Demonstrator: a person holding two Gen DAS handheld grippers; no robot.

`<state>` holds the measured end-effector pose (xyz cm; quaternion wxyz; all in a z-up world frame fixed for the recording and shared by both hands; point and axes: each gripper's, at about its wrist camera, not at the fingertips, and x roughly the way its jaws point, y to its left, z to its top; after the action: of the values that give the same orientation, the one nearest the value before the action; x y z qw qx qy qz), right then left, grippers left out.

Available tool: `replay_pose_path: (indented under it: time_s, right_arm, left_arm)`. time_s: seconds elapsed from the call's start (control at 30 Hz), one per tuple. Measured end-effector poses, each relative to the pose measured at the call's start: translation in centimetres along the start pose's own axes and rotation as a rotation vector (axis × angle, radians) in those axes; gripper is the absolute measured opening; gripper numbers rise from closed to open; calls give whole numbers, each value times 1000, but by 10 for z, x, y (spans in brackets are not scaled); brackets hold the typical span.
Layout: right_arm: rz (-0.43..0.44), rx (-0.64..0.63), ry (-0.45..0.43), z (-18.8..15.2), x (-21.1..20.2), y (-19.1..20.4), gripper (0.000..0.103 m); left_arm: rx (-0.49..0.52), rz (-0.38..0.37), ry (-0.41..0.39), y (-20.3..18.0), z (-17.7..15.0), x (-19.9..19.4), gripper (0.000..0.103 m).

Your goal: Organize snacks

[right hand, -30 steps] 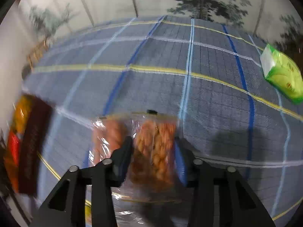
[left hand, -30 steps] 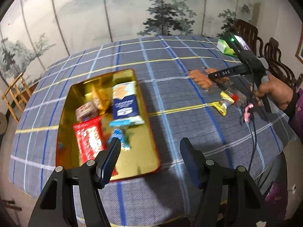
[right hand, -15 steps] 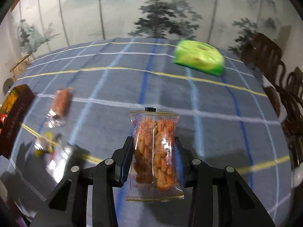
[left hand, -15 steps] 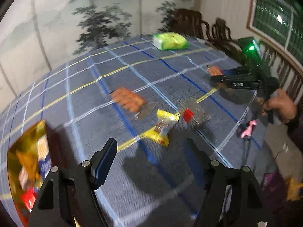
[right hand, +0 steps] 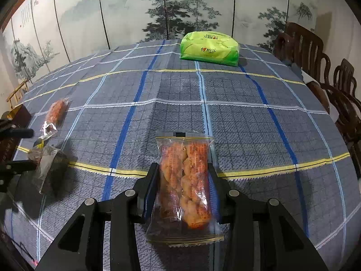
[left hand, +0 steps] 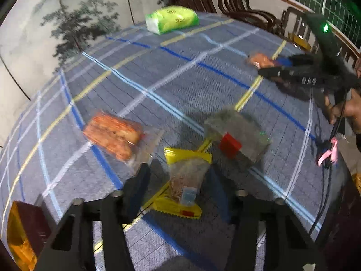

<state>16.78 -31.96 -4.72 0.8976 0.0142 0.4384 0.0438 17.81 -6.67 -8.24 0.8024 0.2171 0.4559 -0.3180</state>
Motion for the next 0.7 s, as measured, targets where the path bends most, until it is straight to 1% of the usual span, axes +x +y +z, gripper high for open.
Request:
replay_pose_path:
  time_s: [0.03, 0.07, 0.1, 0.13, 0.2, 0.27, 0.3, 0.37, 0.43, 0.47, 0.6, 0.7]
  right_arm:
    - [8, 7, -2, 0, 0, -1, 41]
    - [13, 11, -2, 0, 0, -2, 41]
    - [15, 12, -2, 0, 0, -2, 41]
    - [17, 14, -1, 0, 0, -2, 41]
    - [17, 8, 0, 0, 1, -2, 44]
    - [10, 2, 1, 0, 1, 0, 44]
    - [7, -1, 2, 0, 2, 0, 44]
    - [2, -6, 4, 0, 2, 2, 44]
    - [1, -6, 4, 1, 2, 2, 43]
    - [4, -5, 4, 1, 2, 2, 41]
    - [17, -6, 5, 1, 1, 3, 41]
    - [50, 38, 3, -2, -3, 5, 41]
  left_arm:
    - [-11, -20, -19, 2, 0, -1, 35]
    - [-29, -52, -19, 4, 0, 0, 31]
    - [-47, -52, -21, 4, 0, 1, 24]
    - [-63, -36, -26, 4, 1, 1, 22]
    - [-95, -10, -25, 1, 0, 0, 21]
    - [-131, 28, -24, -7, -5, -5, 21]
    - [-149, 33, -28, -10, -9, -10, 21]
    - [-200, 27, -44, -16, -17, -25, 21]
    - [-239, 24, -76, -21, -25, -44, 21]
    - [-264, 26, -95, -24, -30, -56, 21]
    - [-342, 41, -137, -26, -48, -95, 21]
    - [-404, 72, -154, -20, -62, -118, 21]
